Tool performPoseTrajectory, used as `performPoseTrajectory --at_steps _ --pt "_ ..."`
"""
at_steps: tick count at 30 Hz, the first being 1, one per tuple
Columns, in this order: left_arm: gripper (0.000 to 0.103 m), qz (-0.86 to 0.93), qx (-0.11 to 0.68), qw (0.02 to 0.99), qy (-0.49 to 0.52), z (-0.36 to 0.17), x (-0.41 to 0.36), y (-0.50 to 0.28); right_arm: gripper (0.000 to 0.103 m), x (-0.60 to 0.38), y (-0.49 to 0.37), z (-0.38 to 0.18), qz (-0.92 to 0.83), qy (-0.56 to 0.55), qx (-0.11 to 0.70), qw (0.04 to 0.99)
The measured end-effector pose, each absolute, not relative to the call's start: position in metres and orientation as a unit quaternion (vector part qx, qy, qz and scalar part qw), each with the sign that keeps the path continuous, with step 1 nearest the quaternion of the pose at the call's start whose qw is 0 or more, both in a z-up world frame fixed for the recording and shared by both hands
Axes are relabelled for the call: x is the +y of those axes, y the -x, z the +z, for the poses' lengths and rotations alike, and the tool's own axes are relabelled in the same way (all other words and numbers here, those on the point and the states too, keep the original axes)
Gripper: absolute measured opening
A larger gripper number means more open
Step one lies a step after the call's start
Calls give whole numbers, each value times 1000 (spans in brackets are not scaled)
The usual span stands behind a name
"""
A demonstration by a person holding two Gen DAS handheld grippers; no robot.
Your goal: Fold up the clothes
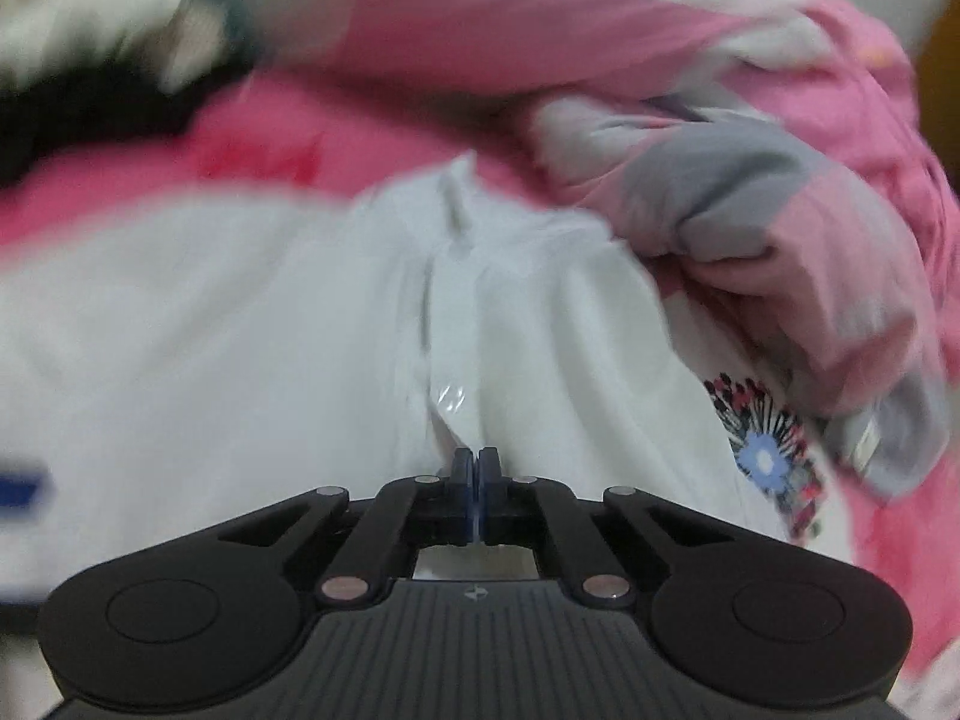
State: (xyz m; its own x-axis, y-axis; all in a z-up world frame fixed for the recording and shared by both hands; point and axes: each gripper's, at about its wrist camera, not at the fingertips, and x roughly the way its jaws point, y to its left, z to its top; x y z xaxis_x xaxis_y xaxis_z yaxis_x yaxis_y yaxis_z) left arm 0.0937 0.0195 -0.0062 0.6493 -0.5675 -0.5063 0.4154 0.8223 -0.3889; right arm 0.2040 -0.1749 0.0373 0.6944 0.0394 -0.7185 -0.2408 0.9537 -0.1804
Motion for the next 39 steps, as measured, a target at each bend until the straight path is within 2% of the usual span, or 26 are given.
performPoseTrajectory --at_steps 4,7,11,14,18,22,25,29,33,35,39 --pt "50 -273 318 900 120 -6 19 -94 0 -213 -204 53 105 -53 369 922" --pt "50 -273 318 900 121 -6 19 -95 1 -219 -211 42 116 -93 377 914" --pt "51 -275 319 899 123 -6 20 -95 4 -217 -231 11 126 -126 443 879" --pt "51 -278 317 897 131 -4 22 -95 7 -231 -219 31 120 -168 429 879" --pt "51 -283 315 895 141 -1 25 -95 7 -274 -151 90 117 -220 380 890" --pt "51 -306 291 894 150 12 29 -84 10 -328 -21 143 78 -238 323 913" --pt "52 -346 269 888 142 27 25 -58 10 -358 74 154 23 -244 305 920" --pt "56 -441 263 852 101 47 -12 -6 10 -393 167 135 -71 -257 322 908" --pt "56 -517 289 806 7 48 -68 50 11 -419 213 98 -104 -318 328 884" --pt "56 -528 296 794 -47 44 -86 79 20 -422 219 83 -97 -345 320 877" --pt "56 -549 279 778 -123 45 -97 131 26 -429 230 53 -83 -399 305 861"
